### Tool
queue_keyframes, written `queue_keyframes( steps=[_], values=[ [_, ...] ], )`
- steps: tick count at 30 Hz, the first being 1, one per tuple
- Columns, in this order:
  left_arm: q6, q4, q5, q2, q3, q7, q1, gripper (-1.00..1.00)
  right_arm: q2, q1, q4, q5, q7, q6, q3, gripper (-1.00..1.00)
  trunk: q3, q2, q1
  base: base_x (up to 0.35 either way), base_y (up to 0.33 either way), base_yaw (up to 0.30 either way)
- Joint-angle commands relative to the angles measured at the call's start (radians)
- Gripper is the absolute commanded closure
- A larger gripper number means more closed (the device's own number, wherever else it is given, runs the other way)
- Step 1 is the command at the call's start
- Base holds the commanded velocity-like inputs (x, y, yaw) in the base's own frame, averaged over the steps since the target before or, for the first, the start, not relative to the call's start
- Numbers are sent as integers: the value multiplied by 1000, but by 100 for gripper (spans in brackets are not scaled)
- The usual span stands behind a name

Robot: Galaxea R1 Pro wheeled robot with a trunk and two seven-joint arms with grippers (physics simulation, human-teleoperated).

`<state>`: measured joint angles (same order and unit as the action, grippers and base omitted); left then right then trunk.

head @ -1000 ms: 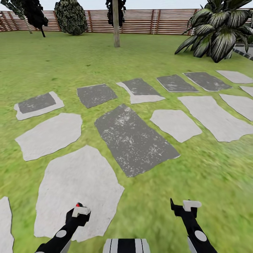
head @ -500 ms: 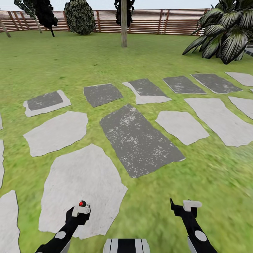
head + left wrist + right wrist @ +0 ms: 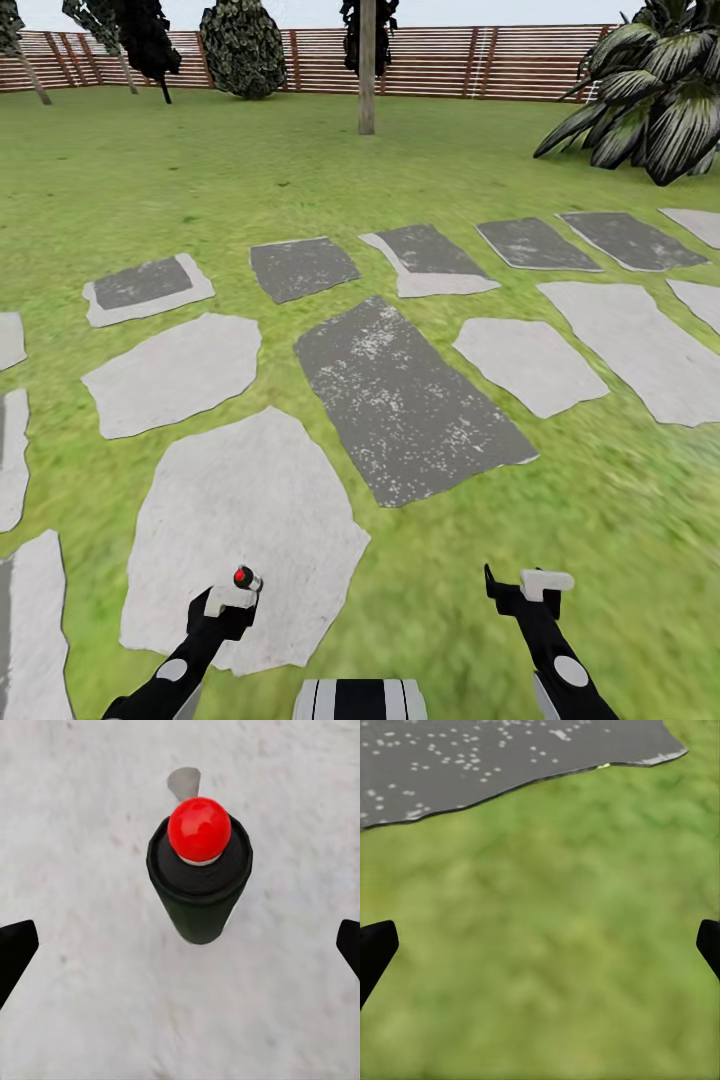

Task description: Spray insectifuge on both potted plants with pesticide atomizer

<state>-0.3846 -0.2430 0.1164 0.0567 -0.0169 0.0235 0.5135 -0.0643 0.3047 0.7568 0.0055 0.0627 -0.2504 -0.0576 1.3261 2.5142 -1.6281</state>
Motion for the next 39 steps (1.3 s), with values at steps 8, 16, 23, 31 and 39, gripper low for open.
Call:
queue_keyframes(
  steps=[8, 16, 23, 31, 39],
  values=[
    [-8, 1, 6, 0, -3, 0, 0, -100, 0, 0, 0, 1, 3, -3, 1, -100, 34, 2, -3, 0, 0, 2],
    [-10, 2, 5, 0, -3, 0, -1, -100, 0, 0, 1, 0, 3, -3, 1, -100, 56, 3, -5, 0, 0, 0],
    [-10, 1, 4, 0, -3, -2, -1, -100, 0, 0, 0, -1, 2, -3, 1, -100, 59, 3, -5, 80, 0, 0],
    [-10, 2, 3, 0, -3, -3, -2, -100, 0, 0, -2, -1, 3, -3, 1, -100, 59, 3, -5, 32, 0, 12],
    [-10, 2, 3, 0, -3, -4, -2, -100, 0, 0, -1, -1, 3, -3, 1, -100, 59, 3, -5, 60, -37, 76]
  ],
)
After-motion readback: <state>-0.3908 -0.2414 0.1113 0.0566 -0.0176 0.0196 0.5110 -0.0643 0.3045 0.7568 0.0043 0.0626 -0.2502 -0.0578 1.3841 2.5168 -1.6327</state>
